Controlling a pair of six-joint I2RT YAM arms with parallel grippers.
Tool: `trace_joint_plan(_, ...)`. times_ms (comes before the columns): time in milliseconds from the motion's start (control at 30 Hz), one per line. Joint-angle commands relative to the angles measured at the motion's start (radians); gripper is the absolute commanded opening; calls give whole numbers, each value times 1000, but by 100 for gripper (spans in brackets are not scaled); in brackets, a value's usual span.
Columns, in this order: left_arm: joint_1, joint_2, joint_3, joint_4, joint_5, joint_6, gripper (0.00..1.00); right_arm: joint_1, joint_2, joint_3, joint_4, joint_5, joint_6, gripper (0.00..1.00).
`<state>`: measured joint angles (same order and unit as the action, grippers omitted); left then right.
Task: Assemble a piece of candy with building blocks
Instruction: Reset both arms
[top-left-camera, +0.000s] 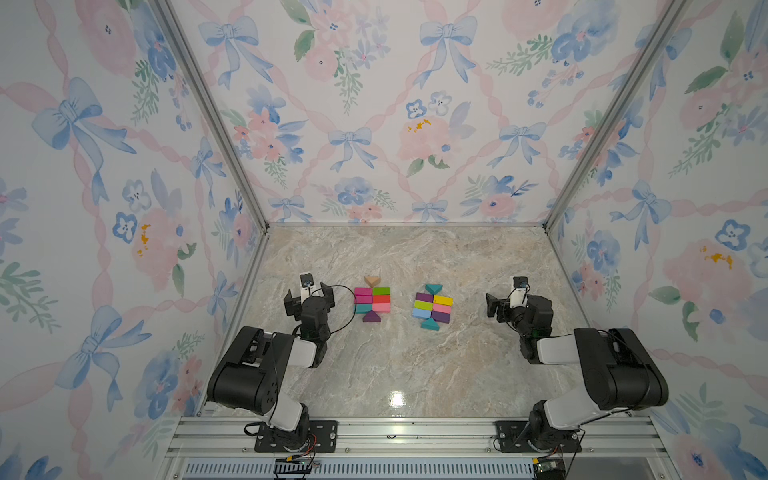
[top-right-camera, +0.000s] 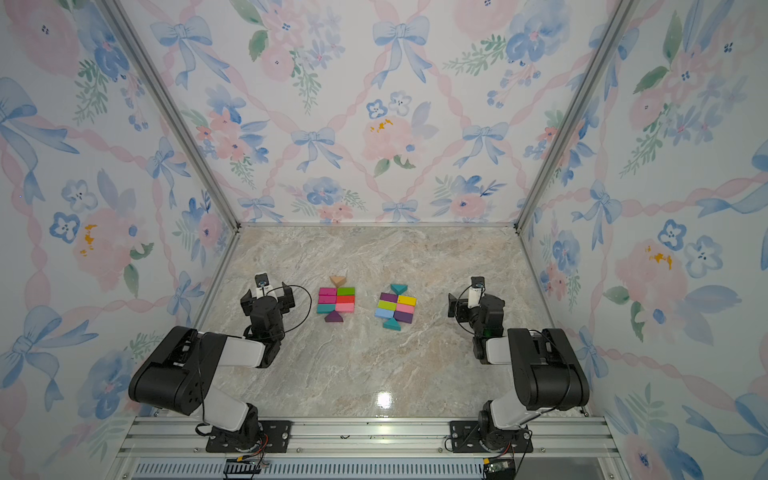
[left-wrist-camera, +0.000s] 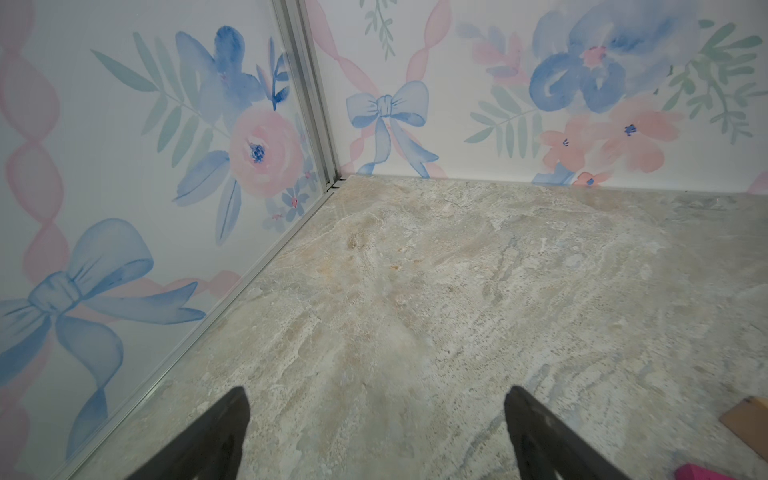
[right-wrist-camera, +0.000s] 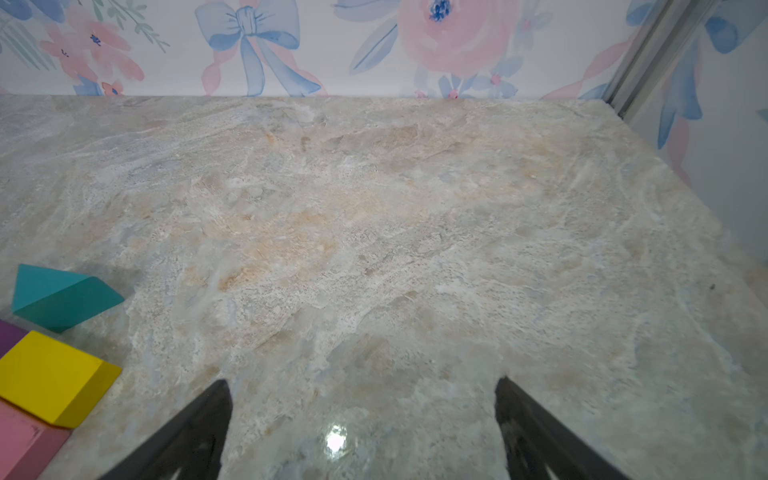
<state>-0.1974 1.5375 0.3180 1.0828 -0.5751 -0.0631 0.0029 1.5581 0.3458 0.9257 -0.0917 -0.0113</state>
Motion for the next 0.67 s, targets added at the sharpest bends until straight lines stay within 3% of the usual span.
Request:
trace_joint_plan(0,23,-25,-45,89,156,-2,98,0,3,28,38,53,26,99)
trace_joint_plan(133,59,22,-127,286,277,8,98,1,2,27,35,54,25,99)
trace_joint_plan(633,51,9,-130,264,258,8,98,23,0,22,43,64,2,99)
